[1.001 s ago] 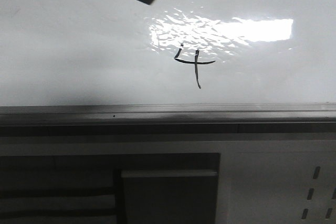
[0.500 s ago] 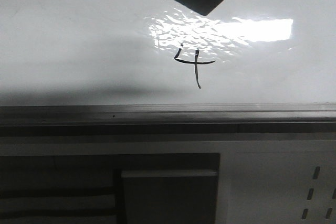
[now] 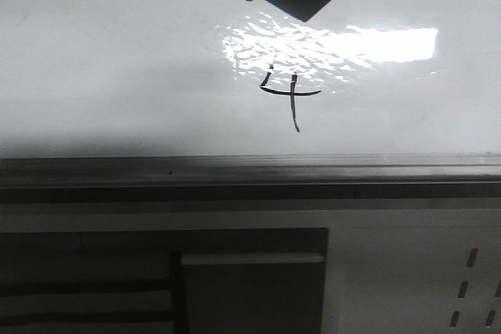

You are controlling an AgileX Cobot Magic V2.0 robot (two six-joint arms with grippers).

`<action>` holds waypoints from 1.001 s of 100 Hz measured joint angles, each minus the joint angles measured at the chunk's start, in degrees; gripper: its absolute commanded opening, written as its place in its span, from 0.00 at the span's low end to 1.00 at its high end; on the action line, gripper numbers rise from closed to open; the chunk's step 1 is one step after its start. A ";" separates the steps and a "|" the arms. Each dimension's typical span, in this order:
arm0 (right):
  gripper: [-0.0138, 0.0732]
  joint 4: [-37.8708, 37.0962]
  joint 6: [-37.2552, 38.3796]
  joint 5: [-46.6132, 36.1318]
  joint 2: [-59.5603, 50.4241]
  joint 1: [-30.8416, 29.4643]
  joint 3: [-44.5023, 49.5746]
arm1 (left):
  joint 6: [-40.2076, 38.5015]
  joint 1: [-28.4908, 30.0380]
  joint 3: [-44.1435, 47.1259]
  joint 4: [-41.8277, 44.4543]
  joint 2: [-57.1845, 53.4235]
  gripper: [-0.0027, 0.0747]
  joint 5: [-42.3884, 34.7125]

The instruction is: Write number 4 on whiteboard

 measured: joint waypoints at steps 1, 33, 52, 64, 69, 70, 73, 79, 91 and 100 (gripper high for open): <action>0.46 0.00 0.00 0.00 0.00 0.00 0.00 | 0.00 0.00 0.00 0.00 0.00 0.03 0.10; 0.51 -5.68 7.36 0.75 -4.67 -2.41 0.00 | -4.05 1.69 0.00 0.35 0.00 0.01 -0.17; 0.51 -15.37 23.32 2.07 -10.81 -7.46 0.00 | -19.89 8.22 0.00 6.50 0.00 0.01 -0.93; 0.51 -16.31 25.60 2.51 -12.76 -8.86 1.17 | -33.83 13.15 0.00 12.69 -0.11 0.01 0.67; 0.51 -16.31 25.94 2.63 -12.90 -9.11 1.93 | -38.31 14.93 0.72 14.83 -0.82 0.01 0.88; 0.51 -16.31 25.95 2.63 -12.94 -9.11 2.03 | -39.32 15.18 1.02 15.26 -1.12 0.01 0.88; 0.51 -16.31 26.05 2.75 -12.94 -9.11 2.44 | -41.02 16.11 1.77 15.97 -1.84 0.01 0.88; 0.51 -16.31 26.08 2.76 -12.94 -9.11 3.19 | -43.76 18.11 4.04 16.95 -4.11 0.01 0.18; 0.51 -16.35 26.18 2.83 -12.94 -9.11 4.07 | -47.12 21.52 9.83 17.33 -9.81 0.01 -2.96; 0.51 -16.35 26.18 2.83 -12.94 -9.11 4.07 | -48.69 24.33 15.06 17.33 -13.98 0.01 -5.56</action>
